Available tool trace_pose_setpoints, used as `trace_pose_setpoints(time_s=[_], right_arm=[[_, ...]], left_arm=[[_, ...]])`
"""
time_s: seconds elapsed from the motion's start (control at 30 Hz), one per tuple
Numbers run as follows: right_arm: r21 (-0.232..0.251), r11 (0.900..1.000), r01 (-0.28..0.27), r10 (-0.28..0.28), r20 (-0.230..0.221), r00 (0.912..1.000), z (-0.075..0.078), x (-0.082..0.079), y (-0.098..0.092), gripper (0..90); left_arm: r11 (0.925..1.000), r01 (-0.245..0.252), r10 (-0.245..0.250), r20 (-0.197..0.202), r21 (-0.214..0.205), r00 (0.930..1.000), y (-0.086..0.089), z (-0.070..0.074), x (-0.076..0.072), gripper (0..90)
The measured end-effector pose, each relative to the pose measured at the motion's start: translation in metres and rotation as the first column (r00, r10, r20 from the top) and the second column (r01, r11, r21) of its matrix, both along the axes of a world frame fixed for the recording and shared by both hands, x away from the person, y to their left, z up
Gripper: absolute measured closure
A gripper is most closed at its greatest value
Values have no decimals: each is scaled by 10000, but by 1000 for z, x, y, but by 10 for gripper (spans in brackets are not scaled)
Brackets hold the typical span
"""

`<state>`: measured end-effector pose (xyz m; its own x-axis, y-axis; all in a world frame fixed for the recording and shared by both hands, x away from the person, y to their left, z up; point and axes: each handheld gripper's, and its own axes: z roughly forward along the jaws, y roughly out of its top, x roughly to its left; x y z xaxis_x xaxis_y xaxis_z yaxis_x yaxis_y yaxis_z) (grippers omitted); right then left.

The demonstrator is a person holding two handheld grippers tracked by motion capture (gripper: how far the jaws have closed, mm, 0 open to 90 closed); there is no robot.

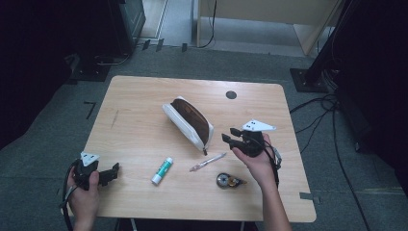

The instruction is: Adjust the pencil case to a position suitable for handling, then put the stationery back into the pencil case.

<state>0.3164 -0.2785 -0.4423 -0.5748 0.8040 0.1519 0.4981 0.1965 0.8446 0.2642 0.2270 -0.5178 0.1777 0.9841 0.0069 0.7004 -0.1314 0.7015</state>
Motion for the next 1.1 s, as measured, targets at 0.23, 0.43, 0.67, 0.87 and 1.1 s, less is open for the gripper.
trace_pose_setpoints(time_s=[0.23, 0.43, 0.67, 0.87, 1.1], right_arm=[[-52, 9971, -754, 754, -65, 9971, -18, -4, -4, 536], [-65, 9916, -1290, 1285, -483, 9905, -34, -2, -4, 549], [-303, 9872, -1567, 1538, -816, 9847, -47, -1, -6, 544], [-633, 9755, -2108, 2045, -931, 9744, -56, -2, -5, 556], [-654, 9558, -2867, 2788, -1082, 9542, -71, -3, 3, 553]], left_arm=[[10000, 8, -8, -1, 7, 10000, 0, 0, 0, 84], [10000, 10, -10, -9, 9, 10000, 0, 0, 0, 84], [10000, -7, 7, 1, -1, 10000, 0, 0, 0, 85], [10000, 1, -1, 0, -2, 10000, 0, 0, 0, 84], [10000, 7, -7, -6, 12, 10000, 0, 0, 0, 84]])
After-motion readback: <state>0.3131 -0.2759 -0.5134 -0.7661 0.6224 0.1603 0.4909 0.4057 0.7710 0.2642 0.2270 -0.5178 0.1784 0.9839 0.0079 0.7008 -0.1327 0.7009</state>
